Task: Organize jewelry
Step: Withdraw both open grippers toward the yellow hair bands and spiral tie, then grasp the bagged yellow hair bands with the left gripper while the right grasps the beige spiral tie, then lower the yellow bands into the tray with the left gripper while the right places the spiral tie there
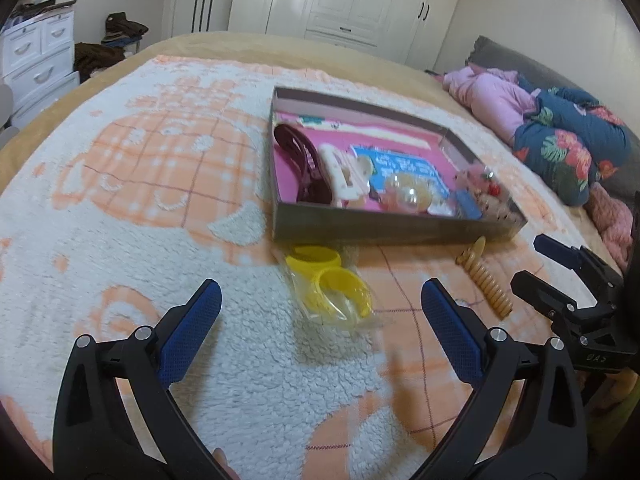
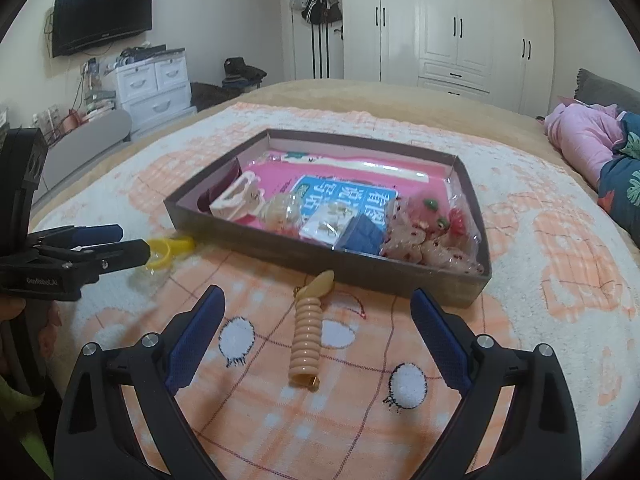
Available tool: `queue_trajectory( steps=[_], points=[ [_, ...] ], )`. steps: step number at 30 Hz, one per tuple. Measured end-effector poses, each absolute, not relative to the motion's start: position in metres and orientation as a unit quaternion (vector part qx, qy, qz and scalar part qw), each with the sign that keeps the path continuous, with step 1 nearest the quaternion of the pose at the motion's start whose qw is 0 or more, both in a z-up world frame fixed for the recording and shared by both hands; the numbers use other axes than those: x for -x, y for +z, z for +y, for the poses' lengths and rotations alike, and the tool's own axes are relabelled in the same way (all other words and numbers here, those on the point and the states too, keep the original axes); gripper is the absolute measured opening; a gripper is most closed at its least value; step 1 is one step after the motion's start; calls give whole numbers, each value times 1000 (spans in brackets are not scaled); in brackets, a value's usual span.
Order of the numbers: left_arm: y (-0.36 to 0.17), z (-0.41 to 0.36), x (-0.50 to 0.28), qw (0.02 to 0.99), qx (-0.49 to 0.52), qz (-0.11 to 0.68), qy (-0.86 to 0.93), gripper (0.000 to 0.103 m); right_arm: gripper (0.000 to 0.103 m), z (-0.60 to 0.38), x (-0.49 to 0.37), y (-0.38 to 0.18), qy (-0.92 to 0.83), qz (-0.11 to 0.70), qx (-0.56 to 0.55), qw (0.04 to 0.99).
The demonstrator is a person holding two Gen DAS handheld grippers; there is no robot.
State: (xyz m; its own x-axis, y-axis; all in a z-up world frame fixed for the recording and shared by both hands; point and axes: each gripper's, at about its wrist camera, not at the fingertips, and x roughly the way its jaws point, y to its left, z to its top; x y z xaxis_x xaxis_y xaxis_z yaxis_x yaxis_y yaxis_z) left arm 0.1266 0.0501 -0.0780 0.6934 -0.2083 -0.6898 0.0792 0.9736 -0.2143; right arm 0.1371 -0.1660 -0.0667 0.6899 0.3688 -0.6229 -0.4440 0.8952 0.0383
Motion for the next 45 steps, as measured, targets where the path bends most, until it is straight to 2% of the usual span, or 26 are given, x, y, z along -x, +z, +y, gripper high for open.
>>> queue_trajectory(
  steps=[4, 7, 8, 9, 11, 12, 13, 14, 15, 17, 22, 23, 25, 45],
  points=[
    [-87, 49, -131, 914, 86, 389, -75, 92, 90, -166, -144, -78, 219, 348, 56, 910],
    [-89, 48, -135, 915, 87, 388, -73, 92, 82, -164, -154, -90, 222, 378, 52, 897],
    [-90, 47, -137, 915, 86, 387, -72, 92, 75, -163, -156, -94, 225, 388, 50, 892],
    [-91, 47, -139, 915, 89, 387, -71, 91, 62, -162, -157, -98, 230, 399, 48, 886],
    [-91, 46, -142, 915, 92, 386, -71, 90, 58, -160, -155, -100, 229, 397, 53, 887],
    [-92, 45, -144, 915, 92, 387, -70, 87, 50, -158, -153, -99, 234, 396, 57, 886],
    [-92, 44, -145, 915, 92, 388, -71, 84, 40, -158, -151, -99, 248, 397, 54, 882],
    [-93, 44, -147, 914, 92, 389, -71, 83, 26, -155, -148, -98, 260, 398, 52, 878],
    [-95, 43, -148, 913, 92, 391, -73, 80, 20, -152, -145, -98, 264, 398, 55, 877],
    [-95, 41, -149, 912, 89, 393, -72, 78, 18, -146, -137, -97, 273, 394, 68, 875],
    [-98, 45, -152, 909, 88, 401, -70, 46, 17, -136, -119, -90, 311, 387, 70, 865],
    [-98, 45, -152, 908, 87, 402, -72, 41, 17, -135, -117, -88, 316, 387, 69, 863],
    [-98, 46, -150, 907, 88, 404, -78, 37, 17, -132, -112, -86, 323, 388, 68, 861],
    [-46, 22, -117, 918, 99, 352, -152, 34, 17, -193, -107, -37, 266, 328, 19, 906]
  ],
)
